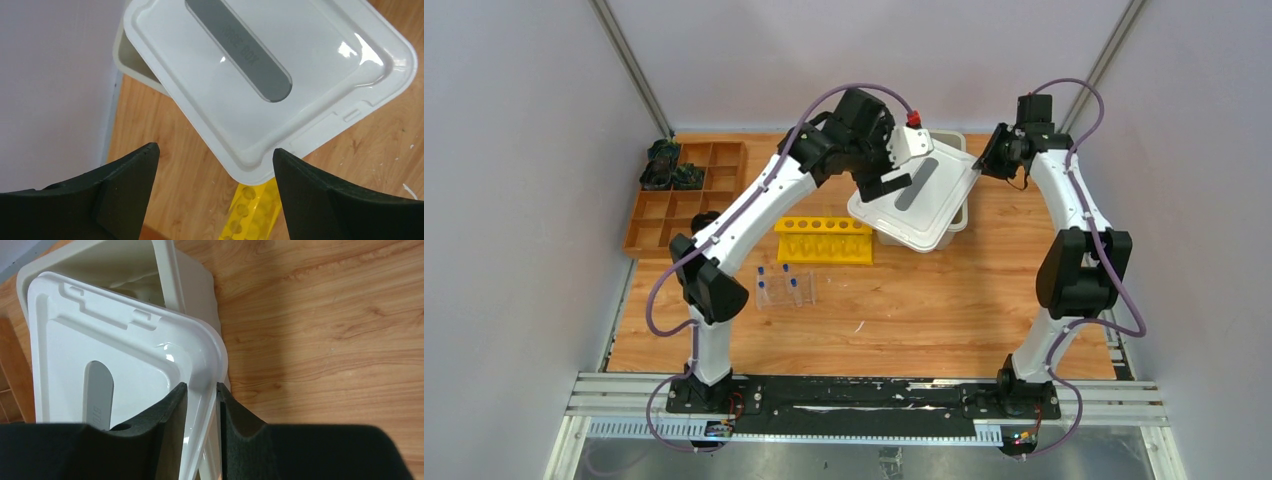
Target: Organize the chemistry lab equipment
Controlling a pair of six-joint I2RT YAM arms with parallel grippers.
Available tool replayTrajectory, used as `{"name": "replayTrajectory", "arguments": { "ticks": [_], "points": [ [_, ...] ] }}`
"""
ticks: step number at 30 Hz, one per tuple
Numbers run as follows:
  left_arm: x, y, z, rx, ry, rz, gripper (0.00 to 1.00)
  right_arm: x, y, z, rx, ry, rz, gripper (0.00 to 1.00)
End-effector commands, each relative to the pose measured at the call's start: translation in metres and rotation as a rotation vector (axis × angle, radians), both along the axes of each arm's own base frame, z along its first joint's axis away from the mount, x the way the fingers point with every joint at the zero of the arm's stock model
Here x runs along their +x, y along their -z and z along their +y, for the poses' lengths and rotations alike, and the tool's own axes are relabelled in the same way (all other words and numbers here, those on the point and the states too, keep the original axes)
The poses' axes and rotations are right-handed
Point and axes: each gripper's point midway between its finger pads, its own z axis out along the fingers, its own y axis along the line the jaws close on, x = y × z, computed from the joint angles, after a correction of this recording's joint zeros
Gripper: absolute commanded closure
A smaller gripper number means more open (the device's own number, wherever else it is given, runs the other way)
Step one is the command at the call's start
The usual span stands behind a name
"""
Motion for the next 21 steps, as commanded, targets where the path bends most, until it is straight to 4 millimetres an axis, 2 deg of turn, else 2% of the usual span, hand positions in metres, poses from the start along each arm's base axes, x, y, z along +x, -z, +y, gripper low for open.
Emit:
{"name": "replayTrajectory", "arguments": {
  "ticks": [1,4,5,9,15,21],
  "points": [
    [0.011,0.032,0.008,0.031,-0.147,0.106,0.11,-0.001,-0.005,-0.011,-0.103,0.01,0.022,0.69],
    [0.021,0.041,0.009,0.024,-0.187,0.133,0.12,-0.004,-0.016,-0.019,-0.141,0.029,0.001,0.6],
    [0.024,0.044,0.01,0.026,-0.198,0.135,0.13,-0.006,-0.022,-0.007,-0.148,0.005,-0.016,0.56],
    [0.042,0.048,0.016,0.034,-0.265,0.118,0.17,-0.019,-0.04,0.006,-0.135,-0.027,-0.045,0.49],
    [0.054,0.046,0.023,-0.004,-0.3,0.137,0.22,-0.054,-0.036,0.034,-0.118,-0.066,-0.075,0.42],
    [0.051,0.055,0.027,0.031,-0.276,0.144,0.27,-0.067,-0.016,0.044,-0.125,-0.086,-0.035,0.43]
  ]
}}
